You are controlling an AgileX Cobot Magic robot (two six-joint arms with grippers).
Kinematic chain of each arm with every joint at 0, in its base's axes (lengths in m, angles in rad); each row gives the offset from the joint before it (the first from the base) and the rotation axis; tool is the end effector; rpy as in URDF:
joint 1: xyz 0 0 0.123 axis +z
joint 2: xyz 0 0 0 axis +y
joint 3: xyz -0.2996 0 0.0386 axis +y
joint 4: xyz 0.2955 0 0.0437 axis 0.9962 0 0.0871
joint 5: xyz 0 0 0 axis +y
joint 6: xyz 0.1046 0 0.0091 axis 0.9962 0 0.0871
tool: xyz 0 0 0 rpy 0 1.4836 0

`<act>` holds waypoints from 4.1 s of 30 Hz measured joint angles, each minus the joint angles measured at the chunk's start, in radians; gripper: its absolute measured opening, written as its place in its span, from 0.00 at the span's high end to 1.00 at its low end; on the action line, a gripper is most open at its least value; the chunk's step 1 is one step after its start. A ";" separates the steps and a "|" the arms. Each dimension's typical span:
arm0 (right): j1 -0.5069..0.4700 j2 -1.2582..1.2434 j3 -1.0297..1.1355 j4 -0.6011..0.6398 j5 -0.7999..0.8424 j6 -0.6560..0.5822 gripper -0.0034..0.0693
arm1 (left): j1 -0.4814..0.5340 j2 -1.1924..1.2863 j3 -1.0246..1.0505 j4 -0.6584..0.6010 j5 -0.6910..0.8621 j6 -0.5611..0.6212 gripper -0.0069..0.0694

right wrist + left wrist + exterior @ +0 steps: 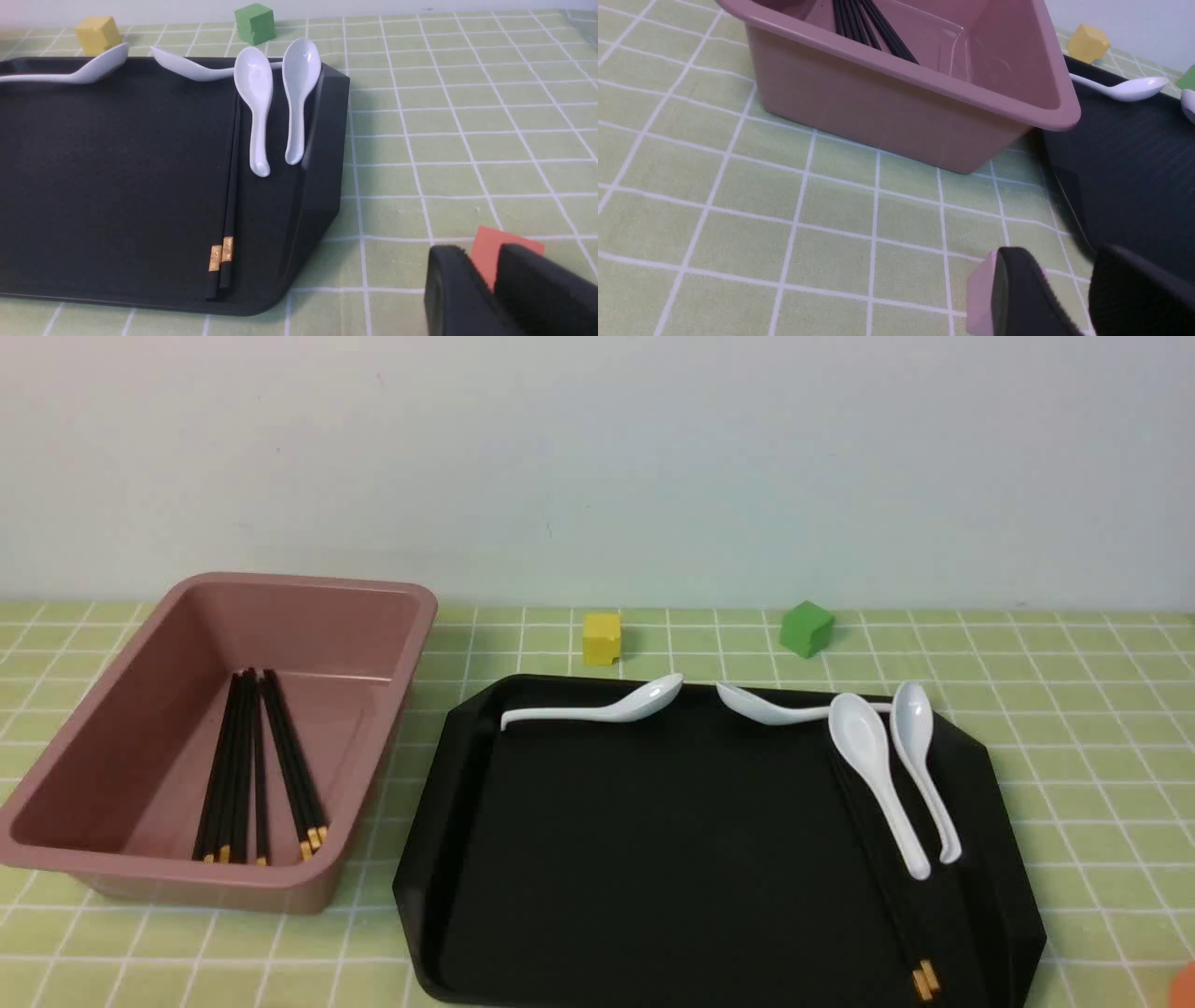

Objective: On green tablecloth take chopsticks from black tray and put them in box.
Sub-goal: 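Move the gripper over the chopsticks on the black tray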

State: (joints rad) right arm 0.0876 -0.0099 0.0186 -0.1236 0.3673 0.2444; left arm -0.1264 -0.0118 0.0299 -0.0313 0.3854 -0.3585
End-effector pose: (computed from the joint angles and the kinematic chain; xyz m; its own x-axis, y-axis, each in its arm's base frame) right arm 0.0966 0.0038 0.1701 -0.2847 0.1040 -0.9530 -0.0085 0.9938 0.1110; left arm 0.0951 -0.0133 0.1637 -0.3374 -0.3380 -0.8786 0.0104 0.9319 -0.3625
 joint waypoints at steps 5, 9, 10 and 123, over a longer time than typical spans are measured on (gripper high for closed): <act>0.000 0.000 0.000 0.000 0.000 0.000 0.72 | 0.000 0.000 0.000 0.000 0.000 0.000 0.60; 0.000 0.000 0.000 0.000 0.000 0.000 0.71 | 0.000 0.000 0.000 0.000 0.000 0.000 0.60; 0.000 0.000 0.000 0.000 0.000 0.000 0.71 | 0.000 0.000 0.000 0.000 0.000 0.000 0.60; 0.199 1.808 -1.066 0.295 0.398 -0.251 0.47 | 0.000 0.000 0.000 0.000 0.000 0.000 0.60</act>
State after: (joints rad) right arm 0.2866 1.7985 -1.0472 0.1716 0.7651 -0.0066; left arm -0.1264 -0.0118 0.0299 -0.0313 0.3854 -0.3585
